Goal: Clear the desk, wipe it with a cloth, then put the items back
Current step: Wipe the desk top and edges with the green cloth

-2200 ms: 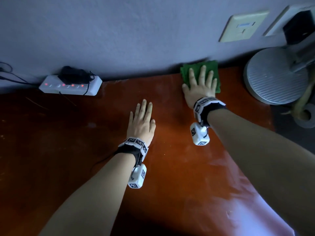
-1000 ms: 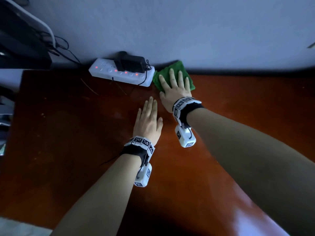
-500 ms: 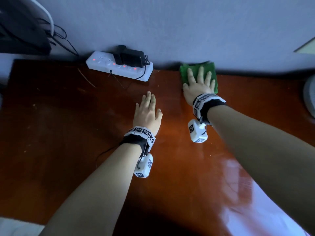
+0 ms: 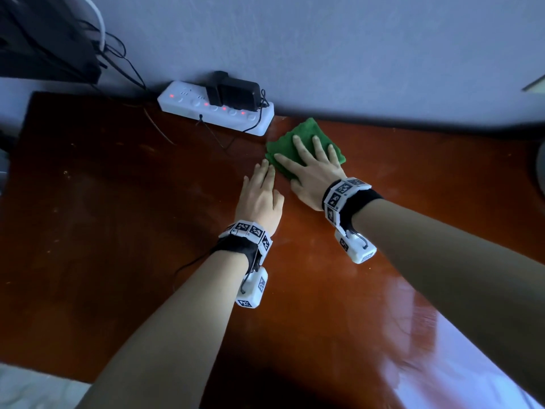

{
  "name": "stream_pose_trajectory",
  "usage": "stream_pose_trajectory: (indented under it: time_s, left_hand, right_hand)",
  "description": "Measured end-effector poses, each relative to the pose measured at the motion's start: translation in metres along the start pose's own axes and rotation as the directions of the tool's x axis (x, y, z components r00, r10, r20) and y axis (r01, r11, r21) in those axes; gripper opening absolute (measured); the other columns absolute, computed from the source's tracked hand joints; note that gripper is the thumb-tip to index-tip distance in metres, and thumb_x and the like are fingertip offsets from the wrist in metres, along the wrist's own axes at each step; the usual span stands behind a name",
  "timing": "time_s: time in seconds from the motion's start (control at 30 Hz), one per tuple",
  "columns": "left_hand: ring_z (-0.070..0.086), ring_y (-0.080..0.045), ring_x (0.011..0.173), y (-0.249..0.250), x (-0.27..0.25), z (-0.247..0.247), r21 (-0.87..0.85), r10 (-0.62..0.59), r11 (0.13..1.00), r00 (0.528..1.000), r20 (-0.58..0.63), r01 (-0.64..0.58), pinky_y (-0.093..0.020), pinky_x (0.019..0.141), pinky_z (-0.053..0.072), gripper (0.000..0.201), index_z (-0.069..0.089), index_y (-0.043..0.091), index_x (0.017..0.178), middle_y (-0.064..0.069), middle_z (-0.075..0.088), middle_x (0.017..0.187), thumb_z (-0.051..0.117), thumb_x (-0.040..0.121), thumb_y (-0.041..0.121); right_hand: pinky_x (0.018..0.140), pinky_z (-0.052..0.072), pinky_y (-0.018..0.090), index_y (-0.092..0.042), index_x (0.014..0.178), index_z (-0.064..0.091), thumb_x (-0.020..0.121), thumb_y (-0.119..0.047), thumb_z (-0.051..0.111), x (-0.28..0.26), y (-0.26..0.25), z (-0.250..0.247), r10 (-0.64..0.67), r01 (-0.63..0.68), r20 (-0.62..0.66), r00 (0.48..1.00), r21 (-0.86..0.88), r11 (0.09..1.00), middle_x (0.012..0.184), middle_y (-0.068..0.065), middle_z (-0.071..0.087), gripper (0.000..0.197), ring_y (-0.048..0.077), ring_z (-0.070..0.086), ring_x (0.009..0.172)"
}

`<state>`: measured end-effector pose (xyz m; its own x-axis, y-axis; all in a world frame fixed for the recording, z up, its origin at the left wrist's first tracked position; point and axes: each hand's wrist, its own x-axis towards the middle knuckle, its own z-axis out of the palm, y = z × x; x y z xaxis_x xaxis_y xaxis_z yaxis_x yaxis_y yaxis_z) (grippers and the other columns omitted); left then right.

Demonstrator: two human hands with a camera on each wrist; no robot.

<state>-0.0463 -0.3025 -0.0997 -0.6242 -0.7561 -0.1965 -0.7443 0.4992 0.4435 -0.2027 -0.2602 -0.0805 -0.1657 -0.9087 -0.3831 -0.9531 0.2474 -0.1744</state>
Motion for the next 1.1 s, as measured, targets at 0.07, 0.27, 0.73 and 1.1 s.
stream_pose_trajectory:
  time_s: [0.07, 0.27, 0.73, 1.1]
  left_hand:
    - [0.020, -0.024, 0.150, 0.000, 0.000, 0.000, -0.006, 0.001, 1.000, 1.000, -0.019, -0.001, -0.040, 0.123, 0.015, 0.054, 0.039, 0.001, 0.148, -0.011, 0.029, 0.160, 0.042, 0.095, 0.010]
    - [0.038, -0.030, 0.142, 0.003, 0.002, -0.001, 0.003, -0.107, 0.994, 0.993, -0.046, 0.108, -0.045, 0.101, 0.047, 0.059, 0.049, 0.016, 0.144, -0.001, 0.038, 0.156, 0.028, 0.091, 0.030]
    - [0.047, -0.030, 0.136, 0.002, 0.000, -0.005, 0.097, -0.067, 0.993, 0.998, -0.020, 0.069, -0.041, 0.099, 0.050, 0.053, 0.048, 0.016, 0.145, 0.001, 0.039, 0.154, 0.045, 0.092, 0.023]
    - [0.038, -0.030, 0.142, 0.005, -0.003, 0.005, 0.114, -0.042, 0.992, 0.998, -0.047, 0.048, -0.044, 0.111, 0.040, 0.057, 0.043, 0.013, 0.148, -0.002, 0.035, 0.157, 0.042, 0.092, 0.022]
  right_hand:
    - [0.119, 0.002, 0.062, -0.049, 0.153, 0.007, 0.096, -0.044, 0.033, 0.006, -0.006, -0.001, -0.029, 0.029, -0.008, 1.000, -0.012, 1.000, 0.165, 0.001, -0.008, 0.062, 0.040, -0.006, 0.149]
    - [0.119, 0.001, 0.060, -0.050, 0.152, 0.010, 0.095, -0.043, 0.037, 0.033, -0.001, -0.012, -0.001, 0.001, -0.010, 1.000, -0.008, 1.000, 0.165, -0.001, -0.007, 0.063, 0.039, -0.006, 0.150]
    - [0.121, -0.003, 0.051, -0.039, 0.153, 0.018, 0.093, -0.040, 0.033, 0.073, 0.028, -0.025, 0.285, -0.276, -0.014, 0.958, 0.203, 0.939, 0.165, 0.005, 0.009, 0.061, 0.037, 0.005, 0.150]
    - [0.121, -0.004, 0.051, -0.042, 0.153, -0.012, 0.100, -0.050, 0.026, -0.072, 0.003, 0.036, 0.088, -0.088, 0.022, 0.996, 0.006, 0.996, 0.163, 0.001, -0.020, 0.067, 0.034, -0.015, 0.150]
